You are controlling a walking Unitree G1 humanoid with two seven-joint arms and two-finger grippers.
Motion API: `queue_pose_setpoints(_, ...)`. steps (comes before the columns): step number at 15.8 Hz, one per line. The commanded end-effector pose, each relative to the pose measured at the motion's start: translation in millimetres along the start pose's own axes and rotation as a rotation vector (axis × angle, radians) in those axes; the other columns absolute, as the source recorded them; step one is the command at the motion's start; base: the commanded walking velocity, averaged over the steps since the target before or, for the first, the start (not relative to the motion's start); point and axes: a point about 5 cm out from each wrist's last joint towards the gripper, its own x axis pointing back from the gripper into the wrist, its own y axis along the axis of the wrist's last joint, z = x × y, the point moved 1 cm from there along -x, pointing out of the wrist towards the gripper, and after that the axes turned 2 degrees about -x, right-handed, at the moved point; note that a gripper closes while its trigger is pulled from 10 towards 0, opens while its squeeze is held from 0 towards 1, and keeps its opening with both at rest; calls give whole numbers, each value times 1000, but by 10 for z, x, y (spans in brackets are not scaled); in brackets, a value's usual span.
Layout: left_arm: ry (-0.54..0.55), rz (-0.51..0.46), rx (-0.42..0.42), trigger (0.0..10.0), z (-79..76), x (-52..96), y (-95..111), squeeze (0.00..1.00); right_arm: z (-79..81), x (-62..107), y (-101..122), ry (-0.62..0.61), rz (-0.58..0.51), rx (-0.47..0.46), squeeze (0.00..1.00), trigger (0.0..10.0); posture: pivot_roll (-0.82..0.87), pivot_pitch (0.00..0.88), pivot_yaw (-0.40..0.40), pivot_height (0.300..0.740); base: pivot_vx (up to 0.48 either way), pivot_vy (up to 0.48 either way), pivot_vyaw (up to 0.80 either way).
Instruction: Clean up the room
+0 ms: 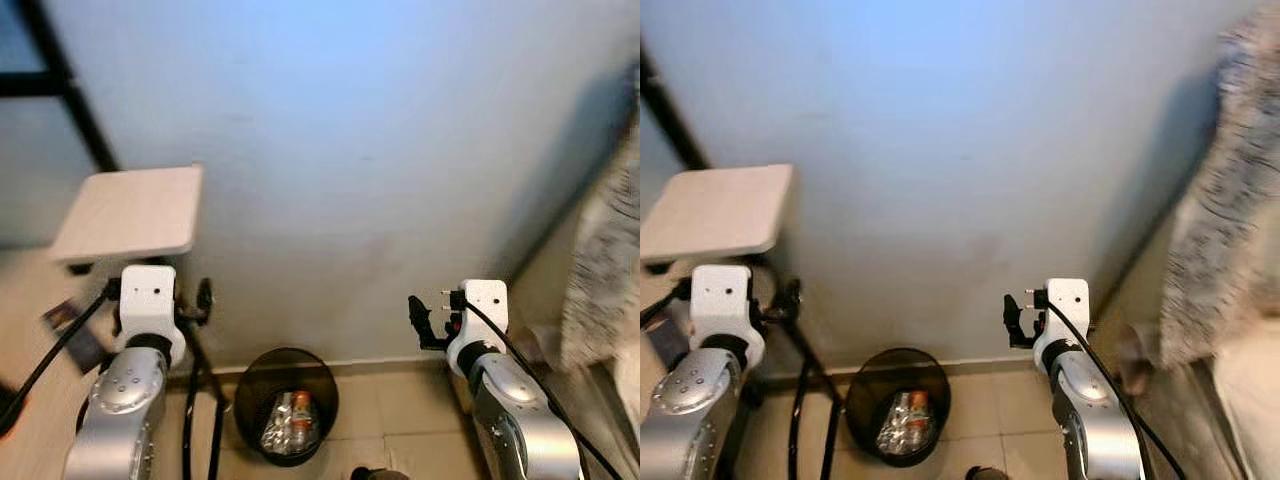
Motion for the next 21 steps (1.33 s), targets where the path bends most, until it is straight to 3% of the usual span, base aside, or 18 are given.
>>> queue_pose_setpoints(1, -75, -25, 109, 10000, -48, 44, 77, 0, -34, 19, 47, -16, -7, -3, 1000, 10000, -57, 0, 34, 740, 0, 0, -800)
queue_pose_setpoints(2, -91, -38, 159, 10000, -61, 54, 92, 0, -51, 20, 56, -21, -7, -5, 1000, 10000, -53, 0, 33, 740, 0, 0, -800)
queue_pose_setpoints(4, -91, -47, 108, 10000, -56, 63, 106, 0, -56, 22, 50, -25, -3, -6, 1000, 10000, -44, 0, 28, 740, 0, 0, -800)
queue_pose_setpoints(5, -89, -33, 120, 10000, -53, 68, 98, 0, -47, 19, 44, -24, 1, -4, 1000, 10000, -44, 0, 29, 740, 0, 0, -800)
queue_pose_setpoints(6, -117, -22, 209, 10000, -67, 80, 99, 0, -27, 18, 48, -19, 2, -2, 1000, 10000, -49, 0, 32, 740, 0, 0, -800)
queue_pose_setpoints(8, -125, -19, 246, 10000, -66, 89, 103, 0, -17, 19, 54, -16, 2, 0, 1000, 10000, -51, 0, 33, 740, 0, 0, -800)
queue_pose_setpoints(9, -123, 5, 184, 10000, -51, 90, 75, 0, -12, 27, 60, -16, 1, 2, 1000, 10000, -56, 0, 34, 740, 0, 0, -800)
queue_pose_setpoints(10, -13, 6, 49, 10000, 38, 56, 29, 0, -30, 46, 33, -23, 8, 2, 1000, 10000, -52, 0, 32, 740, 0, 0, -800)
queue_pose_setpoints(12, 82, -72, 71, 10000, 118, 54, 85, 0, -36, 53, 30, -24, 10, 2, 1000, 10000, -46, 0, 28, 740, 0, 0, -800)
queue_pose_setpoints(15, 140, -136, 1, 10000, 159, 57, 152, 0, -23, 57, 35, -20, 11, 6, 1000, 10000, -39, 0, 21, 740, 0, 0, -800)
queue_pose_setpoints(17, 123, -130, -18, 10000, 123, 52, 140, 0, -4, 61, 29, -6, 17, 17, 1000, 10000, -40, 0, 18, 740, 0, 0, -800)
queue_pose_setpoints(21, -52, -80, -88, 10000, 26, 48, 76, 0, -10, 72, 21, -2, 24, 23, 1000, 10000, -32, 0, 9, 740, 0, 0, -800)
